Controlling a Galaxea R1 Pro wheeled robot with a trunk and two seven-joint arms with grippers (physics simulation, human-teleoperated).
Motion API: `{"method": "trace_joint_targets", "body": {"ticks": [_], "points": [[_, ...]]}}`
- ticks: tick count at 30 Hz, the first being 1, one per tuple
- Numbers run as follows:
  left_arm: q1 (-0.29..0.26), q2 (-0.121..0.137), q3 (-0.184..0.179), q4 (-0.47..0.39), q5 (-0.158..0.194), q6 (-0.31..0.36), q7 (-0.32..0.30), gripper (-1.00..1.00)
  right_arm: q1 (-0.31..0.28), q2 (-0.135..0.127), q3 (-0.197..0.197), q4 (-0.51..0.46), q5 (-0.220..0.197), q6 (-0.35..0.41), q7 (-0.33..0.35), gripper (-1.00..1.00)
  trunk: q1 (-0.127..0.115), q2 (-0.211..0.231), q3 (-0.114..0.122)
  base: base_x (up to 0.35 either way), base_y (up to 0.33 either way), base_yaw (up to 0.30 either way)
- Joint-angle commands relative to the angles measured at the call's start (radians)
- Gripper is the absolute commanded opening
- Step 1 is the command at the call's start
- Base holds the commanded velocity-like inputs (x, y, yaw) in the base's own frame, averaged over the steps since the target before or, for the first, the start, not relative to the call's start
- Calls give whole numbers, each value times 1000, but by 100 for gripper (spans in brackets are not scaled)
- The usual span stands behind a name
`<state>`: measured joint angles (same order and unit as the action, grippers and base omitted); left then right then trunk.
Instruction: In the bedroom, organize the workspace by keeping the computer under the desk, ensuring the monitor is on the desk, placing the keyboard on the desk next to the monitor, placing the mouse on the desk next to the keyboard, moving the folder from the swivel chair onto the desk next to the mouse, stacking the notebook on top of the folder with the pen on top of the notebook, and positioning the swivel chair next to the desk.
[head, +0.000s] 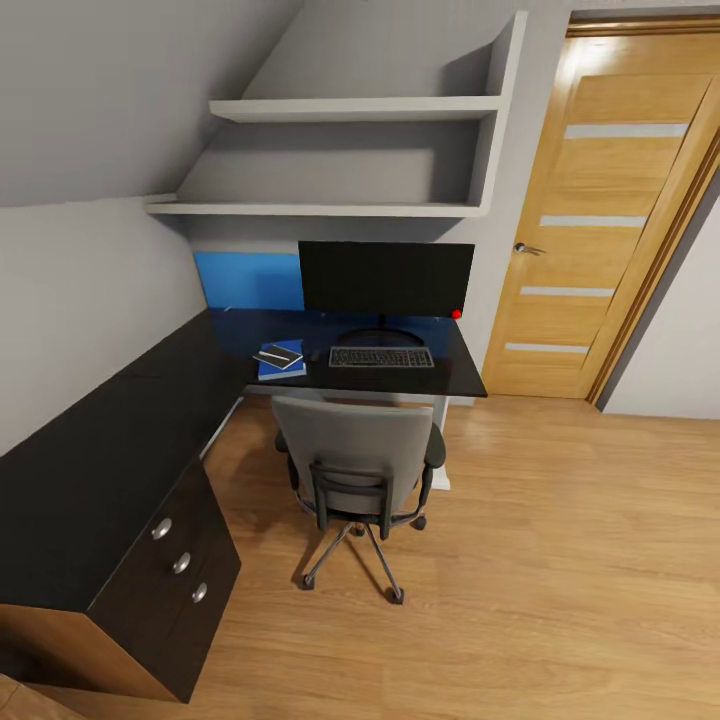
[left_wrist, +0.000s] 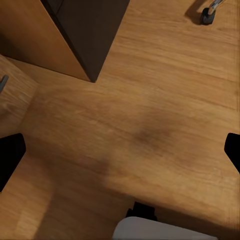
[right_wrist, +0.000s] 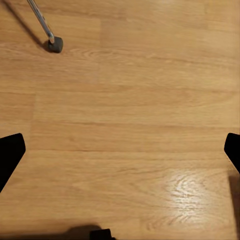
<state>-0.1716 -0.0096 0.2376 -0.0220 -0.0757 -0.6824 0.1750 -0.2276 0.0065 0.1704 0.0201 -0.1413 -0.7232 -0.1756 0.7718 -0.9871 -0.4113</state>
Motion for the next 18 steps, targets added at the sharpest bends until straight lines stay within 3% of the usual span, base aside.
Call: {"method": "trace_joint_targets", "body": {"ticks": [1,18], "points": [[0,-1,5,1,-8,-2,4,100,-1,0,9,2,-9,-4,-1,100,0,-1,-1,0,0,0],[0,-3,3,1,-9,-2,3,100,-1,0,9,1,-9,-4,-1,100,0,-1,-1,0,0,0]]}}
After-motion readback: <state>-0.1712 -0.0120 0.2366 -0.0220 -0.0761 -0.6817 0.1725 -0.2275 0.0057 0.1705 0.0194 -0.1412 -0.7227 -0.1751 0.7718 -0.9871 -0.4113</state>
